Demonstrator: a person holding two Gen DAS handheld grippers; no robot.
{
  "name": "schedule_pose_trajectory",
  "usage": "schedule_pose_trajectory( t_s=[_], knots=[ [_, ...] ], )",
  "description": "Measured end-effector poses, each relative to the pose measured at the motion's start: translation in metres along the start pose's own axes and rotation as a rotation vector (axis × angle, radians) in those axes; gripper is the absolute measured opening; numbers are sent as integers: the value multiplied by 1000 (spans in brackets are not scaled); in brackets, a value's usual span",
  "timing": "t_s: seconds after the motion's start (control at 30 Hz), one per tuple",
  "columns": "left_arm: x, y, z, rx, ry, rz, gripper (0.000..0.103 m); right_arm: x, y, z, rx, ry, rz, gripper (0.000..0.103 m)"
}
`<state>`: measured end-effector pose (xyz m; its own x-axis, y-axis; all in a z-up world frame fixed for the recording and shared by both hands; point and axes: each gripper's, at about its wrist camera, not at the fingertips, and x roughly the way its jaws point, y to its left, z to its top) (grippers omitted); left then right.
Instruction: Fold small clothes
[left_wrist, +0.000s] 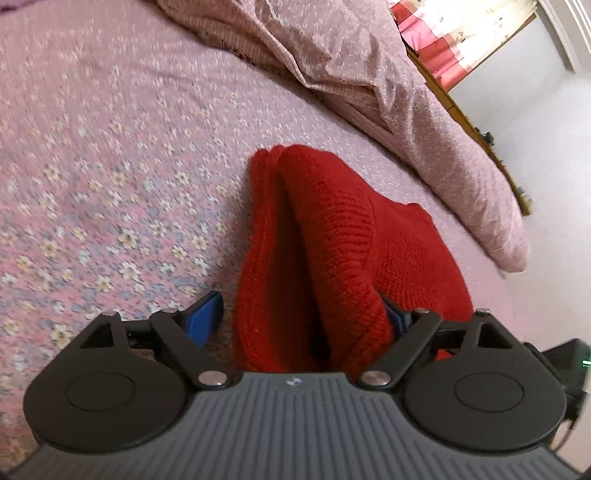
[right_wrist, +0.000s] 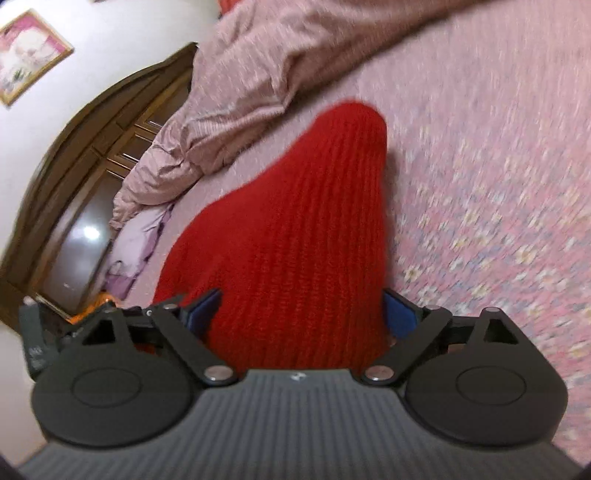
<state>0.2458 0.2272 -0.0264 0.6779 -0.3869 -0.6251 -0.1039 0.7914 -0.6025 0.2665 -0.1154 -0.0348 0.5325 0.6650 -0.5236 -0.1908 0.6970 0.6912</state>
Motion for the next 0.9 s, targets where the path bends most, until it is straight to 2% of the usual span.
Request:
schedule_pose_trajectory(
  t_s=[0.07,0.23,0.4,0.57,0.9],
  knots=[
    [3,0,1,-3,5,-20,89,7,-9,1,56,19,43,94],
    [14,3,-4,-74,34,-125,84,8,-7,-1,42,21,63,94],
    [12,-1,-6,-69,15,-125,79,7,-5,0,40,15,68,94],
    [0,-12,-6,-35,-2,-114,74,-2,0,-2,29,-12,78,84],
    [-23,-34,-21,-16,-13,-121,72,-34,10,-4,24,-45,94,81]
  ],
)
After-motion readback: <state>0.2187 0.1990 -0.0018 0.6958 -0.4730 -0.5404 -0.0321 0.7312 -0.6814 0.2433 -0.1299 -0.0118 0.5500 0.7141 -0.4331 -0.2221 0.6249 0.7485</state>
